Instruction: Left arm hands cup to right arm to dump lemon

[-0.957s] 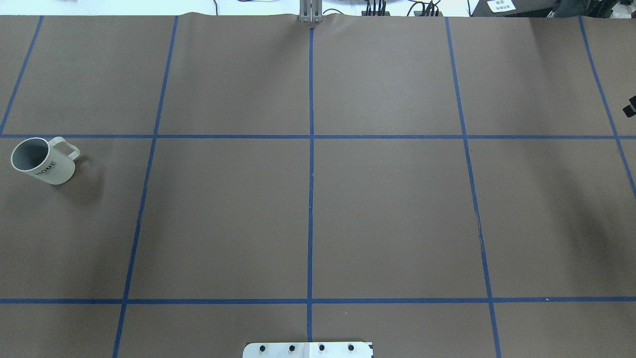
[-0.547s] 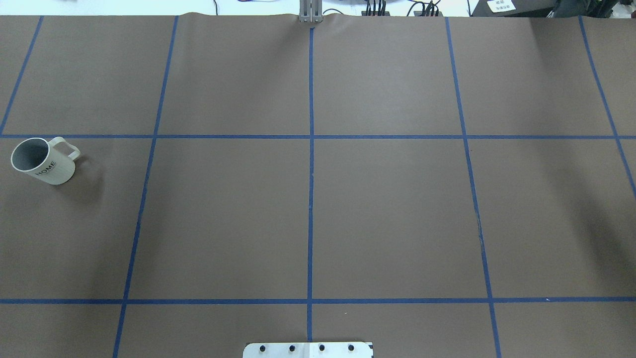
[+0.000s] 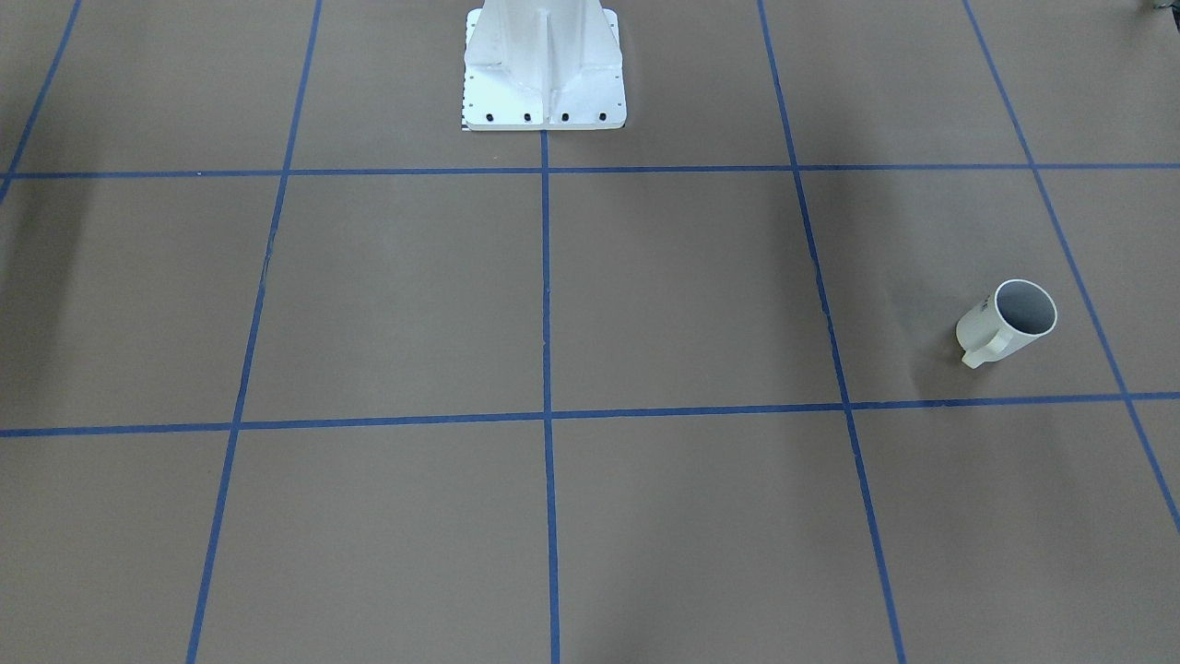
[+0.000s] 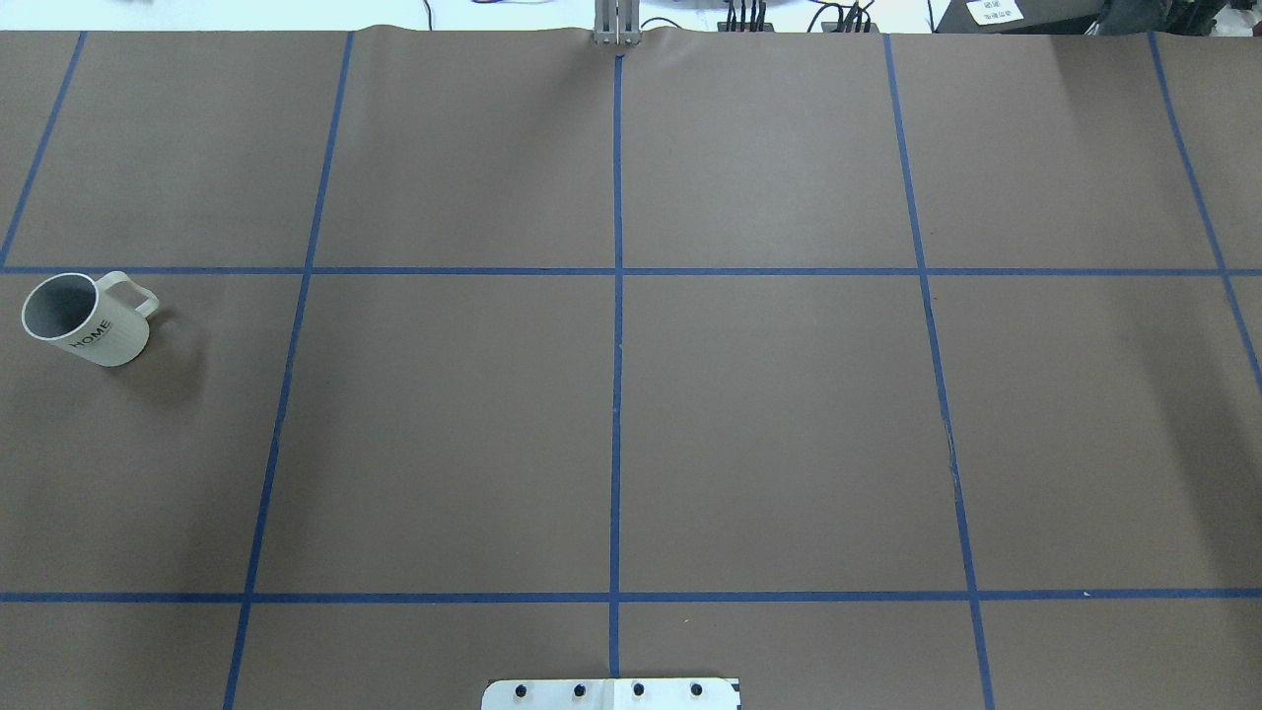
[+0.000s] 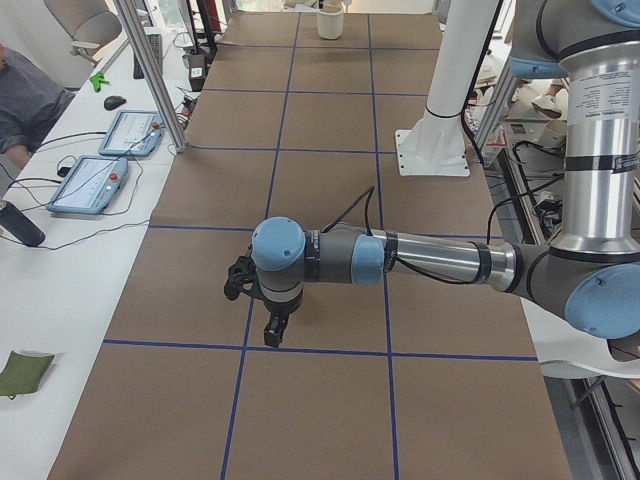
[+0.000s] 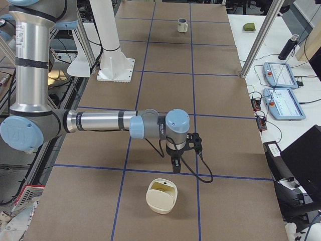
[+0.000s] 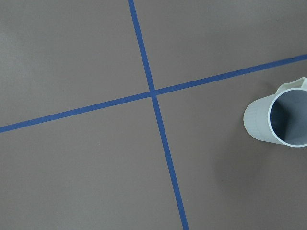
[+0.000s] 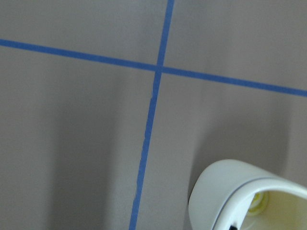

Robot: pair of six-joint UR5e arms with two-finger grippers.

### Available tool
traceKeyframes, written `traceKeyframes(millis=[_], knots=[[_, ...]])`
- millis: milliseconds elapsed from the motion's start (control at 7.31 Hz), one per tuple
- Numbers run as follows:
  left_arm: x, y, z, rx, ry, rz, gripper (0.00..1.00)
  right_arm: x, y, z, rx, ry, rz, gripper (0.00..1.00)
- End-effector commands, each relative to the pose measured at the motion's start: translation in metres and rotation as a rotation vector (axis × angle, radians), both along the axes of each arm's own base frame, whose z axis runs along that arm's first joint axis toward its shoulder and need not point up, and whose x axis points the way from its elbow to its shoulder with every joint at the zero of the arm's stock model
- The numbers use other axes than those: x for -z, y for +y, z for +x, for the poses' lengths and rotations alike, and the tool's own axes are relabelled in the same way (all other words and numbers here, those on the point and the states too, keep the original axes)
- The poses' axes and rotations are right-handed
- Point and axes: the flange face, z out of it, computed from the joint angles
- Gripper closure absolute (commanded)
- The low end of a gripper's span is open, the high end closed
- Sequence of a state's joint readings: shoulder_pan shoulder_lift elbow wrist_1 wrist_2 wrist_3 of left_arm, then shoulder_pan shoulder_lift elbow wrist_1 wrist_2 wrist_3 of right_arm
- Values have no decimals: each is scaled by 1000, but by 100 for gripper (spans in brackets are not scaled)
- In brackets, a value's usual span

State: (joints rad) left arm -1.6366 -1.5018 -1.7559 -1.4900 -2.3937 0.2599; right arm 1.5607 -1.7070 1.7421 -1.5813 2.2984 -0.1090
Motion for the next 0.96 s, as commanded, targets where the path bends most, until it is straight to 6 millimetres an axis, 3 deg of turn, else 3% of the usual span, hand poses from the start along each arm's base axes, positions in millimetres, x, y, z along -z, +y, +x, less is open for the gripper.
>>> traceKeyframes(millis=[0,273,410,820], knots=[[-6,2,-1,3,-13,-16,0,-17,25,5,-15,-22,-42,1],[-7,4,-2,3,-17,-14,0,-16,24,5,-16,-22,-40,1],[-20,6,-2,3,-27,-43,0,-21,23,6,-13,-18,-46,1],[-19,5,-3,8,-28,-45,0,-14,17,5,-12,-18,-3,1]])
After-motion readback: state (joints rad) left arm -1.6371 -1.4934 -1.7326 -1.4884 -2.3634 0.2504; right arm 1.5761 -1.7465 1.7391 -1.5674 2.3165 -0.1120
